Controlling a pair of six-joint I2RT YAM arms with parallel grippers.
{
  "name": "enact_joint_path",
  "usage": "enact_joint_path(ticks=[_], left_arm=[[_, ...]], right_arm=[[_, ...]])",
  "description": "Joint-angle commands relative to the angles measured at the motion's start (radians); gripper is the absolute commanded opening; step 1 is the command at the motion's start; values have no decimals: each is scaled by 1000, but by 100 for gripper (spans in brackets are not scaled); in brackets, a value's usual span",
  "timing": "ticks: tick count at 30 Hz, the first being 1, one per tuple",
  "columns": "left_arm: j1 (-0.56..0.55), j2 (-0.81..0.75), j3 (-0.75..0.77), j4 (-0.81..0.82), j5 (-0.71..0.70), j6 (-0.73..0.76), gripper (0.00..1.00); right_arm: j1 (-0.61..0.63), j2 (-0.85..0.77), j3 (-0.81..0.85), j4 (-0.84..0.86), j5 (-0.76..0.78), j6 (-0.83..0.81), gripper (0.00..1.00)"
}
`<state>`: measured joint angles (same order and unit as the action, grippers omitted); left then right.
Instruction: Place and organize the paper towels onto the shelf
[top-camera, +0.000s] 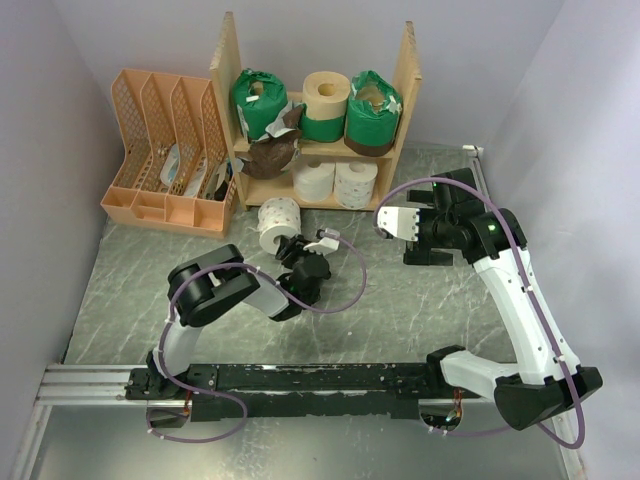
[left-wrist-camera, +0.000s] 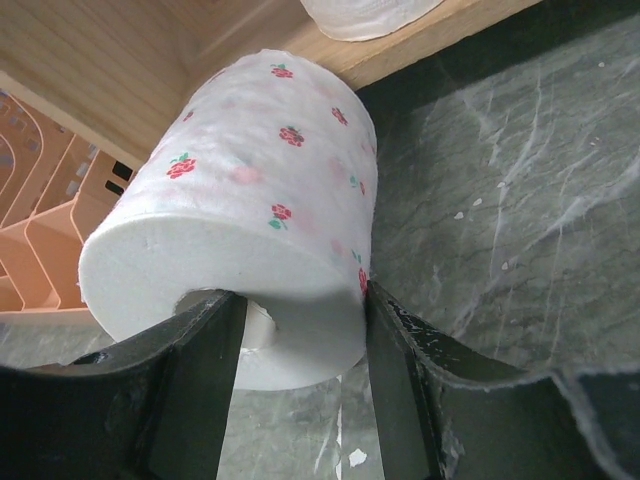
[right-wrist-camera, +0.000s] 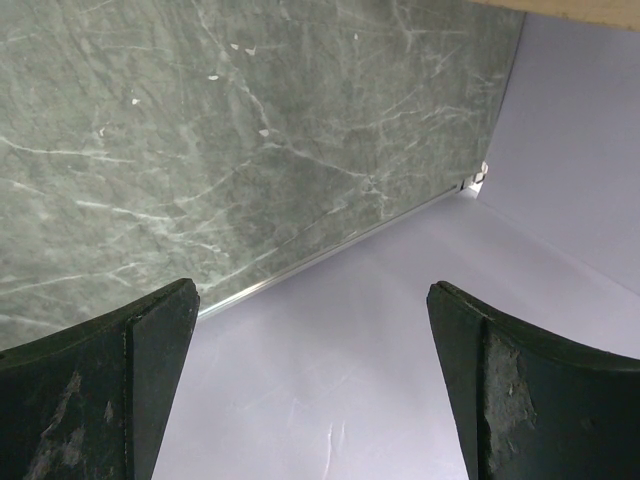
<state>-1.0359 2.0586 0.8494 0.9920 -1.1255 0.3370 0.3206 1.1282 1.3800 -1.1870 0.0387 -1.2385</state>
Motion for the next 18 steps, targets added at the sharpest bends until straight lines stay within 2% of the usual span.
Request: enact_joint_path(ticks=[1, 12, 15, 18], left_arm=[[-4, 11, 11, 61, -33, 27, 61], [35, -2, 21, 47, -57, 73, 59], [64, -40, 23, -35, -28, 18, 56], [88, -64, 16, -40, -4, 16, 51]], right_arm=[[5, -5, 6, -4, 14, 7, 100], [6, -12, 5, -4, 10, 16, 100], [6, -15, 4, -1, 12, 14, 100], [6, -14, 5, 0, 12, 12, 100]])
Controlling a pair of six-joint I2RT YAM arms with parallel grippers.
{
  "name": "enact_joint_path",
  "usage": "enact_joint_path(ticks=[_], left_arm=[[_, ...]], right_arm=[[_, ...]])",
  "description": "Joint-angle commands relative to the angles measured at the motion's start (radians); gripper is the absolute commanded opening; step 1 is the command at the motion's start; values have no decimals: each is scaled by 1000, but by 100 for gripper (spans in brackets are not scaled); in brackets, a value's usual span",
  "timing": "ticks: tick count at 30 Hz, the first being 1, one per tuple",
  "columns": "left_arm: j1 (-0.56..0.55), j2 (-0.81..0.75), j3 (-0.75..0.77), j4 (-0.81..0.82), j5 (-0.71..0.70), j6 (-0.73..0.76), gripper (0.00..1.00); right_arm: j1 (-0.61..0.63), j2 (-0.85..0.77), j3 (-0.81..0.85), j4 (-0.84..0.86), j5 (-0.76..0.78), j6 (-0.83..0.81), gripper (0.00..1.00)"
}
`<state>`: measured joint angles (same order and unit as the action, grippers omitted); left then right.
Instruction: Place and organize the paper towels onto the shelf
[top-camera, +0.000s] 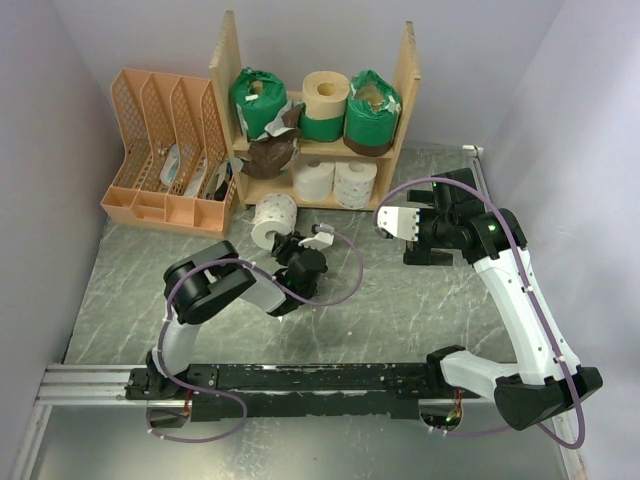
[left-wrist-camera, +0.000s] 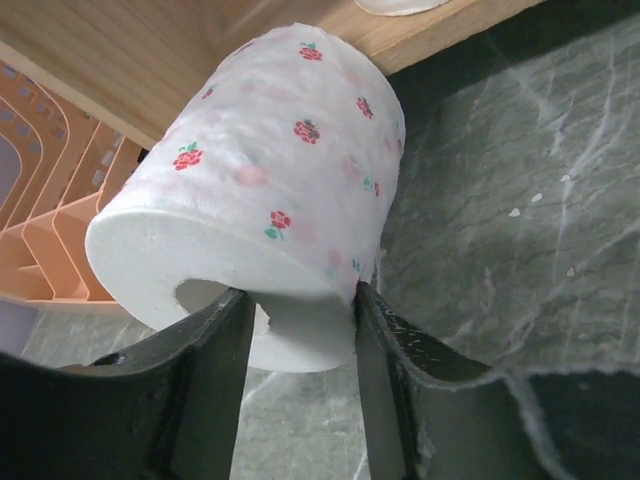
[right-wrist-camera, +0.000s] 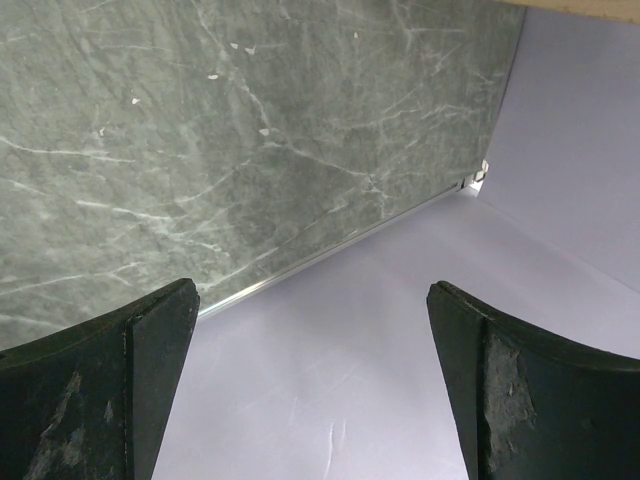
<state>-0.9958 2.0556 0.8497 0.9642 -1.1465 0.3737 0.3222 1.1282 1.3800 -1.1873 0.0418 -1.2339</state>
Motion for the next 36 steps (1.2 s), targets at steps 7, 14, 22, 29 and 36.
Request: enact_joint_path(ticks=[7, 14, 22, 29, 36], left_arm=[[65, -96, 38, -104, 71, -78, 7], [66, -127, 81, -266, 114, -163, 7], [65, -252, 89, -461, 224, -256, 7], [67, -291, 139, -582, 232, -281, 7], [66, -370, 314, -949, 384, -348, 7]], right_arm=[[5, -13, 15, 2, 13, 9, 100], [5, -10, 23, 3, 17, 13, 100], [6, -10, 18, 11, 14, 21, 100], [6, -6, 29, 8, 13, 21, 100], [7, -11, 25, 11, 12, 29, 100]])
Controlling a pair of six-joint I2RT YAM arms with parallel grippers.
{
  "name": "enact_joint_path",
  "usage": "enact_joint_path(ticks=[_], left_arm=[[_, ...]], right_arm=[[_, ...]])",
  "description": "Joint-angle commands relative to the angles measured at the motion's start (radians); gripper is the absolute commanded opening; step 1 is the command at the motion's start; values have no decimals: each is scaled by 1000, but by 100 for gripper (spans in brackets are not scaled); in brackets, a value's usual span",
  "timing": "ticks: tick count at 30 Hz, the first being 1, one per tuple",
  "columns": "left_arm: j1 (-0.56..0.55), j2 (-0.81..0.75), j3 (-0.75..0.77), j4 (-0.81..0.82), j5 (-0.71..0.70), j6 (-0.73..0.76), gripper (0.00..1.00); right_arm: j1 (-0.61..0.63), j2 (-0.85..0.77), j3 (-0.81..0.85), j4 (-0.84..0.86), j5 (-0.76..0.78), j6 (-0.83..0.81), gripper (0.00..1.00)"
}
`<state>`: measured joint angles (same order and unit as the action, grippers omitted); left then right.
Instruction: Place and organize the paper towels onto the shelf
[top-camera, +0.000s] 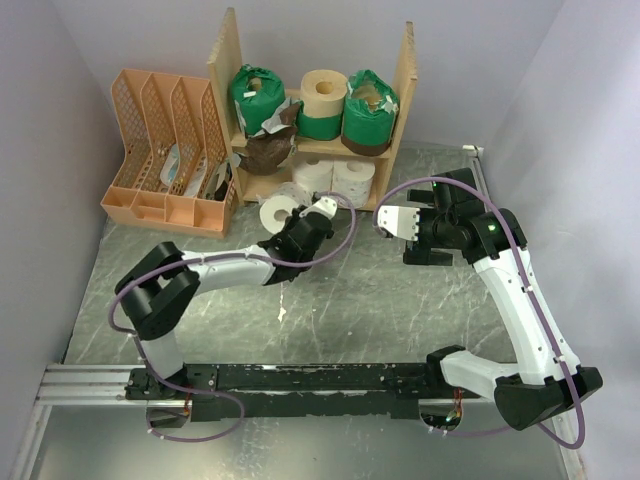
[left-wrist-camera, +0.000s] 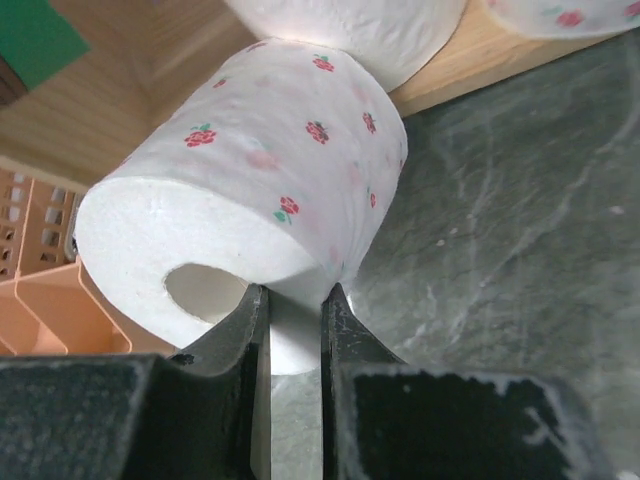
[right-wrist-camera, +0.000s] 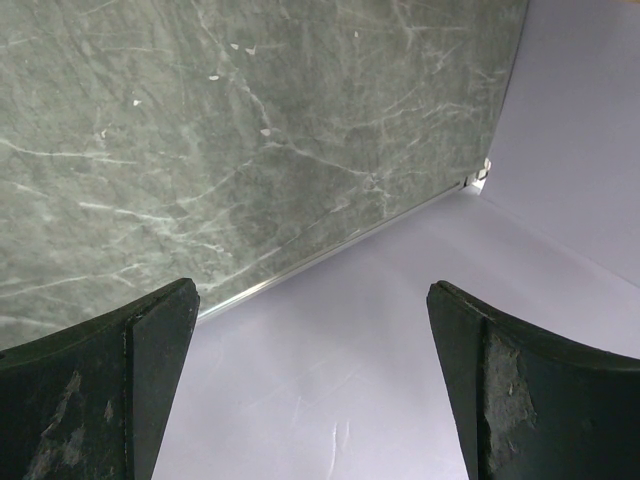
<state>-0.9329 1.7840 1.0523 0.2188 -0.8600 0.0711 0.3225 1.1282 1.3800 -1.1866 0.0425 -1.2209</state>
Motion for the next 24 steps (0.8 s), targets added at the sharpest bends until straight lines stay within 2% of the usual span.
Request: enact_joint_path(ticks=[1, 7, 12, 15, 20, 24], left_arm=[[5, -119, 136, -256, 135, -36, 7], [8, -230, 339, -584, 304, 90, 7], [16, -210, 534, -862, 416, 205, 7], [37, -194, 608, -994, 546, 268, 7], [50, -193, 670, -1099, 686, 314, 7], [49, -164, 710, -1199, 709, 362, 7]], right_arm=[[6, -13, 25, 10, 10, 22, 100], [6, -40, 41, -4, -25, 49, 100], [6, -94, 30, 21, -55, 52, 100], [5, -118, 42, 39, -98, 78, 100], [6, -174, 44, 45, -171, 100, 100], [6, -207, 41, 48, -217, 126, 100]])
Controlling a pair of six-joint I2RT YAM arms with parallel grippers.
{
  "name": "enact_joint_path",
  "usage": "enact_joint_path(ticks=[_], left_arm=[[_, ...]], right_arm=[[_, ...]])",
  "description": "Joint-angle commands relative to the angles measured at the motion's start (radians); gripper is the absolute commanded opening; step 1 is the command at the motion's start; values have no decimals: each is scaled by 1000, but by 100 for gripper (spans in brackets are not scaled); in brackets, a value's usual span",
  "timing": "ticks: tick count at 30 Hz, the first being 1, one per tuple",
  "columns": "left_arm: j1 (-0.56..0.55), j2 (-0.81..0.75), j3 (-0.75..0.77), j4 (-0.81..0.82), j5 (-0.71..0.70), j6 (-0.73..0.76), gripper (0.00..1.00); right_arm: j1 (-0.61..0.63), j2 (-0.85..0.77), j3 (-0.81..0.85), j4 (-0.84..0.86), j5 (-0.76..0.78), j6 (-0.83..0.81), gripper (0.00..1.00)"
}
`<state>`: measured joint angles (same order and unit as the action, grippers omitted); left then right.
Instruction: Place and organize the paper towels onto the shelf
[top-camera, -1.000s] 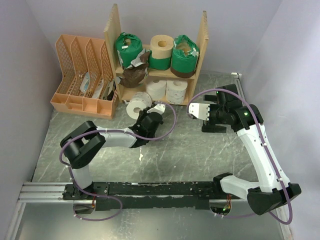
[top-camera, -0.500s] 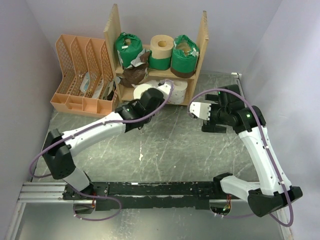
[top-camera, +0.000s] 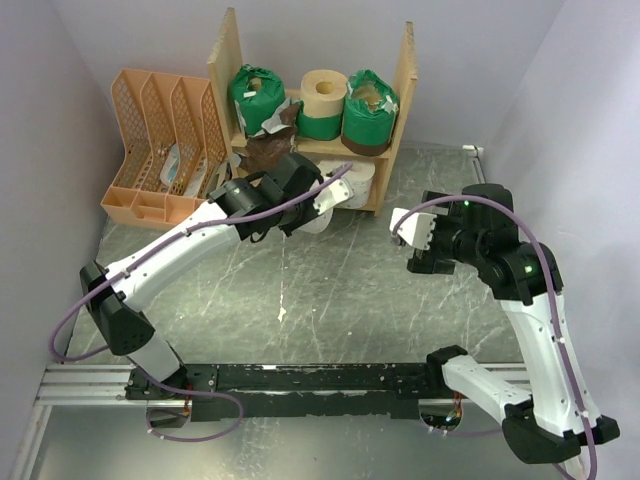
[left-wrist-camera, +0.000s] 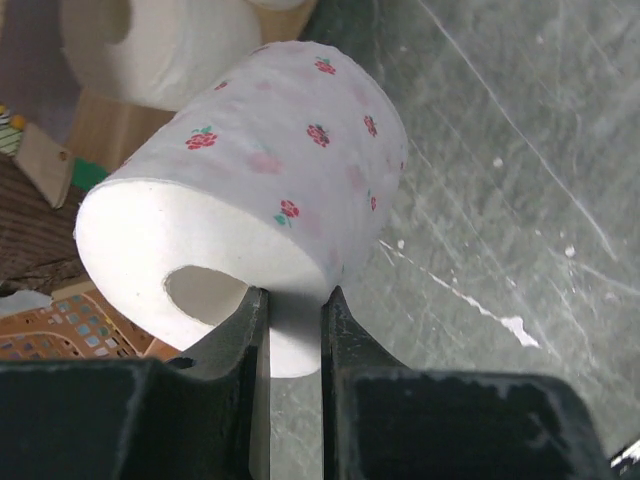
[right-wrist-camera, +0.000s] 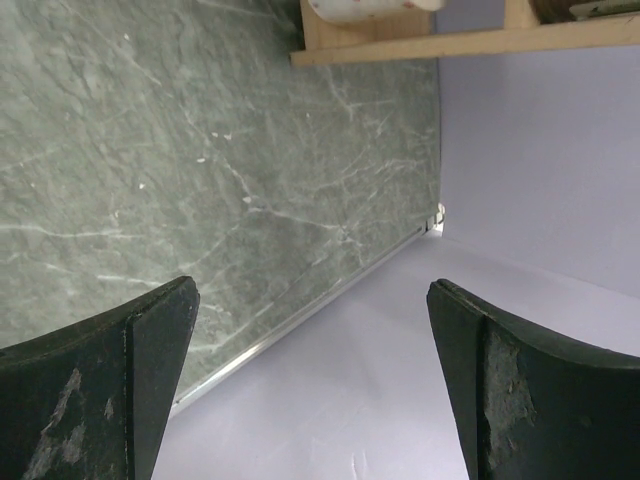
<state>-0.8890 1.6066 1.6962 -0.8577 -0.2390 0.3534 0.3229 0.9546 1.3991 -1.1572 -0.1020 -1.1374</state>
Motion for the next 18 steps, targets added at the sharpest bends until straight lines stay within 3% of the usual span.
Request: enact_joint_path(ticks=[1, 11, 18], left_arm=[[10, 18, 75, -139, 87, 93, 7], [180, 128, 112, -211, 353, 341, 7], [268, 236, 218, -210, 330, 556, 7]], right_arm=[[5, -42, 18, 20, -85, 48, 100], [5, -121, -12, 90, -196, 79, 100], [4, -168, -23, 143, -208, 84, 100]])
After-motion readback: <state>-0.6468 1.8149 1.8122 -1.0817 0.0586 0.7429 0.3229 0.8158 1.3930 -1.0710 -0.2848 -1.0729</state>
